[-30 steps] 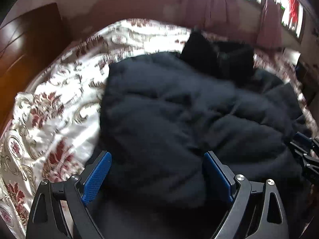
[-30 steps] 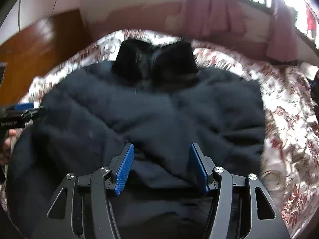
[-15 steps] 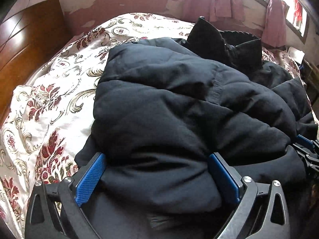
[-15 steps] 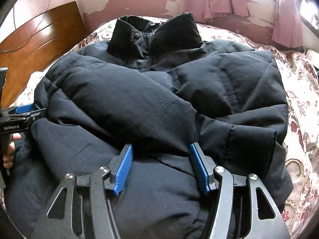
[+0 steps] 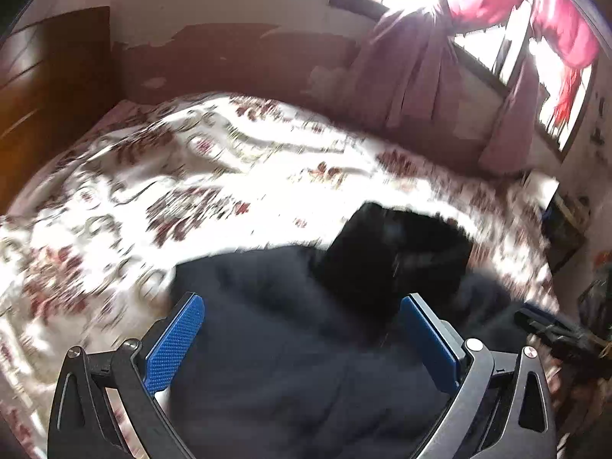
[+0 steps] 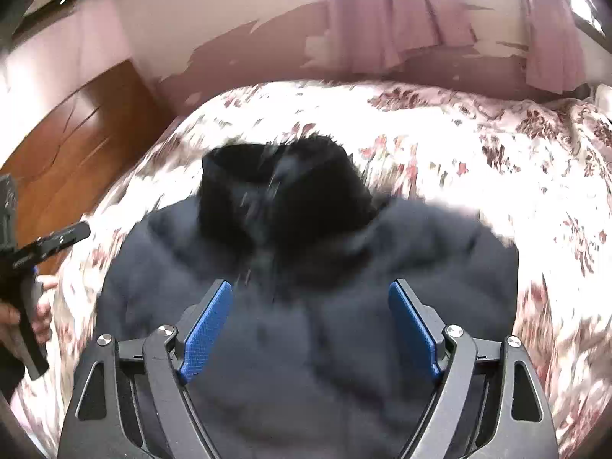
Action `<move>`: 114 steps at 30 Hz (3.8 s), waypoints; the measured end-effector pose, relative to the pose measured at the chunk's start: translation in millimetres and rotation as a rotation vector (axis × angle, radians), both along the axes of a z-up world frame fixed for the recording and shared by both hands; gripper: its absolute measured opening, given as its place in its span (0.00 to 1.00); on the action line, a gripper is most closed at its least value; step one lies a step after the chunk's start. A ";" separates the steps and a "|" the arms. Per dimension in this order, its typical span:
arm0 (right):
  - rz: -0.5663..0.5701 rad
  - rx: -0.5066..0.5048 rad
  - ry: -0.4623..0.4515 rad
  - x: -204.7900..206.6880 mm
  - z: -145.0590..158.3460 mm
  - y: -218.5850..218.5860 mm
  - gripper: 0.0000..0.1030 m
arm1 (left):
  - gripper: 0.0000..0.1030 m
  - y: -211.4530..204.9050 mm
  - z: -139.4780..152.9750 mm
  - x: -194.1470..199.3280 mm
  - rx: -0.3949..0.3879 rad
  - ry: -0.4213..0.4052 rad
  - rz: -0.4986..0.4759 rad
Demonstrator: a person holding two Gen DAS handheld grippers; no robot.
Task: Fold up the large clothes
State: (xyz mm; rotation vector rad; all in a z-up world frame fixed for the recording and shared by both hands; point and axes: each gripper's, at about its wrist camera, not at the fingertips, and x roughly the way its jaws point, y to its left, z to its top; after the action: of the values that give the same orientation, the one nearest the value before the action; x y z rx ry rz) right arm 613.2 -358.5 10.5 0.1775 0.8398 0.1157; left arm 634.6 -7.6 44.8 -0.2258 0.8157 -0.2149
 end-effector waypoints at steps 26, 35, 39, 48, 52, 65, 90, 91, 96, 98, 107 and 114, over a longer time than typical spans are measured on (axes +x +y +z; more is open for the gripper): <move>-0.009 0.133 -0.132 50.9 -24.6 -23.8 0.04 | 0.04 -26.4 -36.6 64.1 -0.145 0.056 -0.078; 0.020 -0.088 0.048 27.1 -104.6 -11.8 0.03 | 0.04 -34.6 -123.2 42.7 -0.073 0.232 -0.124; 0.026 -0.068 0.019 19.9 -88.9 -16.9 0.04 | 0.05 -44.6 -108.2 34.0 0.027 0.147 -0.165; 0.079 -0.005 -0.125 13.5 -11.3 -26.8 0.06 | 0.08 -26.5 -47.2 11.6 -0.026 -0.055 -0.243; 0.053 0.110 -0.138 57.3 0.6 -24.1 0.06 | 0.23 -30.0 -14.8 27.6 -0.144 -0.181 -0.227; 0.290 -0.022 0.267 71.1 -99.0 30.0 0.02 | 0.03 -113.9 -120.1 52.7 0.025 0.356 -0.639; 0.099 -0.071 0.178 37.8 -116.7 2.1 0.00 | 0.03 -65.8 -137.7 27.5 0.019 0.269 -0.289; 0.099 -0.060 0.151 30.3 -108.2 -0.2 0.02 | 0.03 -62.0 -130.6 23.3 0.018 0.253 -0.276; 0.064 -0.029 0.014 -11.1 -64.5 -6.2 0.07 | 0.03 -58.0 -80.2 -10.1 -0.033 0.123 -0.219; 0.044 -0.035 -0.023 -24.2 -48.6 -8.2 0.21 | 0.20 -55.4 -61.2 -23.0 -0.075 0.114 -0.204; -0.006 -0.070 -0.201 -102.9 28.9 -2.1 0.86 | 0.92 -27.2 17.5 -104.9 -0.161 -0.052 -0.064; -0.025 -0.071 -0.322 -167.5 78.7 10.3 0.98 | 1.00 -13.3 66.1 -170.4 -0.101 -0.164 -0.008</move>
State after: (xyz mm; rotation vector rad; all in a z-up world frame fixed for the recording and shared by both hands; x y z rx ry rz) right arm 445.7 -348.2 89.2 0.0987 0.5202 0.0879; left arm 464.2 -20.9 110.9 -0.2959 0.6442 -0.2786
